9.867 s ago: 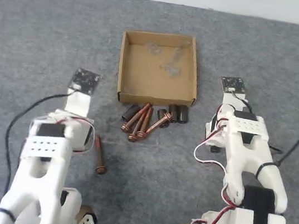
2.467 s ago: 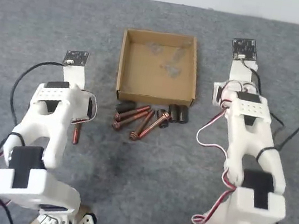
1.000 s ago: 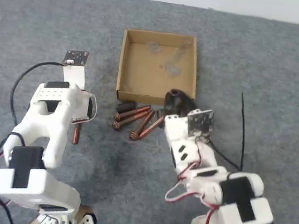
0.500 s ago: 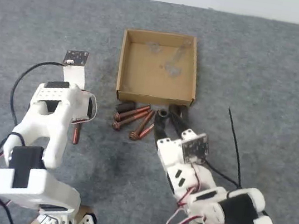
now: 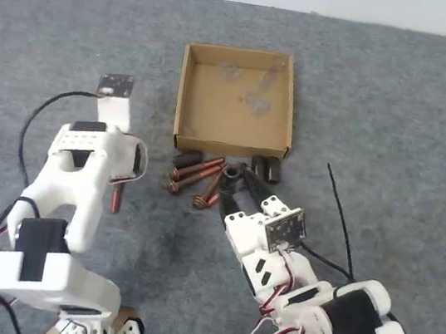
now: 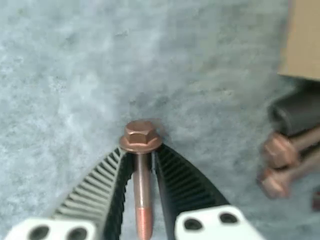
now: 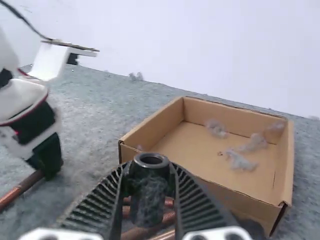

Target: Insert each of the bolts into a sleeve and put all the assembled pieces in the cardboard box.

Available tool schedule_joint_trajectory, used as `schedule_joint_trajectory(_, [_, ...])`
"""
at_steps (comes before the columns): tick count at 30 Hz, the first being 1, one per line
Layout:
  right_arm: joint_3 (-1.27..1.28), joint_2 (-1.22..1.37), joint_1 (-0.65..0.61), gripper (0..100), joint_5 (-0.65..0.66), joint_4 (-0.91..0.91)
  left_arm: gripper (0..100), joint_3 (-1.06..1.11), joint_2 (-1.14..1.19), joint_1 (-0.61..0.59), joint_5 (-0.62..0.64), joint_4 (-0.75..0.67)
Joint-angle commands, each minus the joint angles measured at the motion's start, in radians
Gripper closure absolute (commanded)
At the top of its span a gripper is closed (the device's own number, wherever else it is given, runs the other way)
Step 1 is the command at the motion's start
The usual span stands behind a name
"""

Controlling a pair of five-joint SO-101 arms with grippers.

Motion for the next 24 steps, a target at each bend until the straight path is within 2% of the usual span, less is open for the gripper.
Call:
schedule_joint_trajectory(1, [-0.044,-0.021,-0.010,99.1,-0.011,-0.007,99,-0.012,-0.144,0.061,-0.003,-0.051])
schedule_joint_trajectory(5, [-0.097,0.065,-0.010,99.1,-0.011,-0.010,99,-0.007,-0.244,0.094,0.006,-0.123])
schedule_joint_trajectory(11, [-0.140,0.242,-0.048,99.1,-0.006,-0.173,99,-0.007,-0.313,0.123,0.235,-0.269])
schedule_joint_trajectory(14, [-0.157,0.326,-0.053,99.1,-0.005,-0.252,99,-0.007,-0.313,0.143,0.302,-0.330])
schedule_joint_trajectory(20, [-0.178,0.404,-0.053,99.1,-0.005,-0.335,99,0.013,-0.321,0.189,0.333,-0.434])
schedule_joint_trajectory(24, [-0.180,0.406,-0.054,99.1,-0.005,-0.335,99,0.111,-0.359,0.226,0.331,-0.574])
